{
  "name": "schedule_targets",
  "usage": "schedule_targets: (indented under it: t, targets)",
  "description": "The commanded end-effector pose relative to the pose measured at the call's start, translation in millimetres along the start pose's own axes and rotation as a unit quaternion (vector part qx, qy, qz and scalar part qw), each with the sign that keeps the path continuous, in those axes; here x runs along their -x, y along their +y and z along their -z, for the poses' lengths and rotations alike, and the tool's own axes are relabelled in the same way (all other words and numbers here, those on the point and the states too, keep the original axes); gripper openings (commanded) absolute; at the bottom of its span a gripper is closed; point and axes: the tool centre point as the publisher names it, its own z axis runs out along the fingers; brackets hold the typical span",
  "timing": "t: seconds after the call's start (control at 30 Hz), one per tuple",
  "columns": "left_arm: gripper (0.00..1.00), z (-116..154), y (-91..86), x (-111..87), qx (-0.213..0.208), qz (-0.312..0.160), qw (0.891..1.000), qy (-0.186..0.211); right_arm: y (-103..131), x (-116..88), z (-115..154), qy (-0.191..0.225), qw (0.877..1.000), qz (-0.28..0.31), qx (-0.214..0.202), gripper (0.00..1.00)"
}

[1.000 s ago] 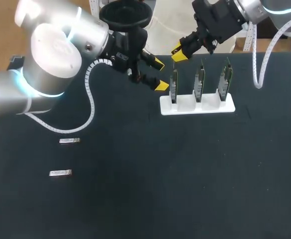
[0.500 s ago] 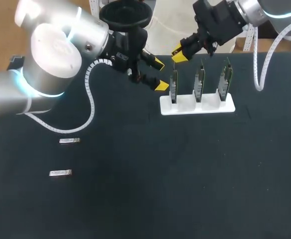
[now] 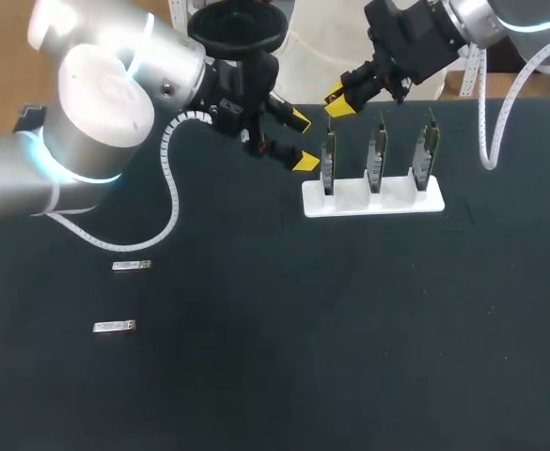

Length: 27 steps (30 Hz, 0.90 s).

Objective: Pick up the optical module with the left hand, and insert it into the network port with the right hand.

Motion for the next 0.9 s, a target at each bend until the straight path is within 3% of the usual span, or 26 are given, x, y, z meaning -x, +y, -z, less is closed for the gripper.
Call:
schedule_targets:
  t: [0.03,0.9]
  targets:
    - [1.0,-0.7,1.4,1.0,-0.001,0.001,1.0,0.003,-2.9,-0.9,-2.6,-0.001,1.0,-0.001,0.003,0.0]
    - [1.0,-0.7,1.4,1.0,-0.001,0.001,1.0,0.003,-6.4,0.0,-4.0,0.005,1.0,0.007,0.003,0.0]
